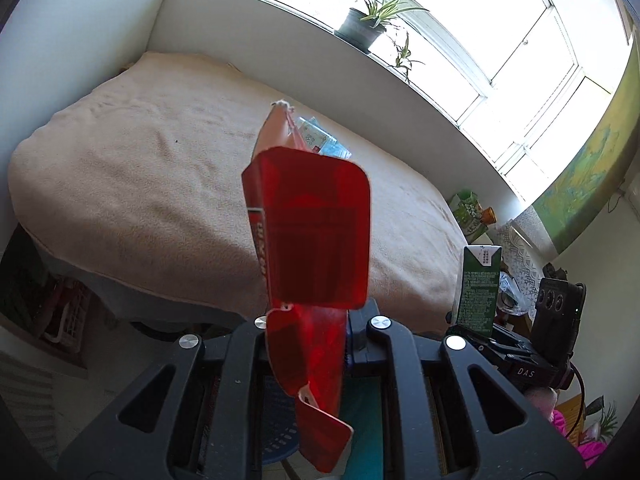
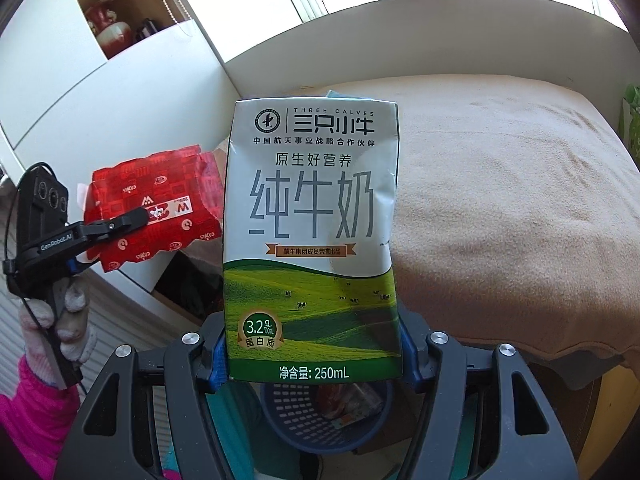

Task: Collect trash
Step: 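Carry the wrapper and milk carton down over the blue wastebasket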

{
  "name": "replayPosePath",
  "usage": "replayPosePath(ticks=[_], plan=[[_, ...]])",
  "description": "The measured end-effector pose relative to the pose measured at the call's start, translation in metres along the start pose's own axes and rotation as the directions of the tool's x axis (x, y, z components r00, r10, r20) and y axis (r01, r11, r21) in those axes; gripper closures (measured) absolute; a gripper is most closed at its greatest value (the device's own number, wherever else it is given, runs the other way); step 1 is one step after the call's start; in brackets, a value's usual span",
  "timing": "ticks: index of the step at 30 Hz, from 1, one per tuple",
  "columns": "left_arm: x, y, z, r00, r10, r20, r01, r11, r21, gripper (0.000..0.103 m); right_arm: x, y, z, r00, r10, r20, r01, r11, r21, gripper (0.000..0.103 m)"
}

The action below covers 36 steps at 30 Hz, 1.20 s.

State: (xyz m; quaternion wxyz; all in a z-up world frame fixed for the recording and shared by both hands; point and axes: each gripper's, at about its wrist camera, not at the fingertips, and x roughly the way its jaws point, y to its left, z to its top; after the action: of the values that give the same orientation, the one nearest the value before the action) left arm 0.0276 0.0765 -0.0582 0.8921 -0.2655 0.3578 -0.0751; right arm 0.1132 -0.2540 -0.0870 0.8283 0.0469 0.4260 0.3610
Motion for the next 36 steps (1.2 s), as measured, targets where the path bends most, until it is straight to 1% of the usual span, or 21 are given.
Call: replayPosePath(ticks=[5, 8, 14, 18, 22, 25, 30, 33, 36], plan=[[-0.017, 0.018, -0.03, 1.0, 0.017, -0.013, -0.017, 0.999, -0.038, 0.09, 0.009, 0.011, -0.021, 0.999, 0.017, -0.039, -0.017, 1.0, 0.002, 0.04], [-0.017, 0.027, -0.044, 0.999, 0.017, -0.037, -0.02, 0.997, -0.07, 0.09, 0.016, 0.012, -0.033, 0.997, 0.025, -0.066, -0.024, 1.0, 0.014, 0.04], [-0.003, 0.039, -0.075, 0.995, -0.005, -0.103, -0.009, 0.991, -0.134, 0.09, 0.032, 0.012, -0.059, 0.992, 0.032, -0.125, -0.027, 0.999, 0.044, 0.04], [0.011, 0.043, -0.092, 0.99, -0.001, -0.144, -0.021, 0.988, -0.153, 0.09, 0.045, 0.01, -0.081, 0.985, 0.041, -0.168, -0.027, 0.996, 0.084, 0.04], [0.03, 0.046, -0.105, 0.98, 0.003, -0.197, -0.036, 0.986, -0.165, 0.09, 0.056, 0.006, -0.102, 0.976, 0.032, -0.215, -0.011, 0.995, 0.099, 0.04], [0.044, 0.046, -0.112, 0.97, 0.013, -0.242, -0.052, 0.986, -0.155, 0.09, 0.063, 0.006, -0.116, 0.968, 0.032, -0.249, -0.006, 0.994, 0.106, 0.04], [0.061, 0.046, -0.124, 0.96, 0.029, -0.277, -0.073, 0.986, -0.149, 0.09, 0.072, 0.005, -0.131, 0.955, 0.027, -0.295, 0.006, 0.994, 0.111, 0.04], [0.075, 0.045, -0.129, 0.95, 0.037, -0.311, -0.085, 0.986, -0.143, 0.09, 0.077, 0.003, -0.138, 0.949, 0.029, -0.314, 0.009, 0.993, 0.119, 0.04], [0.088, 0.044, -0.137, 0.938, 0.064, -0.339, -0.11, 0.987, -0.118, 0.09, 0.082, 0.002, -0.143, 0.943, 0.024, -0.332, 0.018, 0.992, 0.122, 0.04]])
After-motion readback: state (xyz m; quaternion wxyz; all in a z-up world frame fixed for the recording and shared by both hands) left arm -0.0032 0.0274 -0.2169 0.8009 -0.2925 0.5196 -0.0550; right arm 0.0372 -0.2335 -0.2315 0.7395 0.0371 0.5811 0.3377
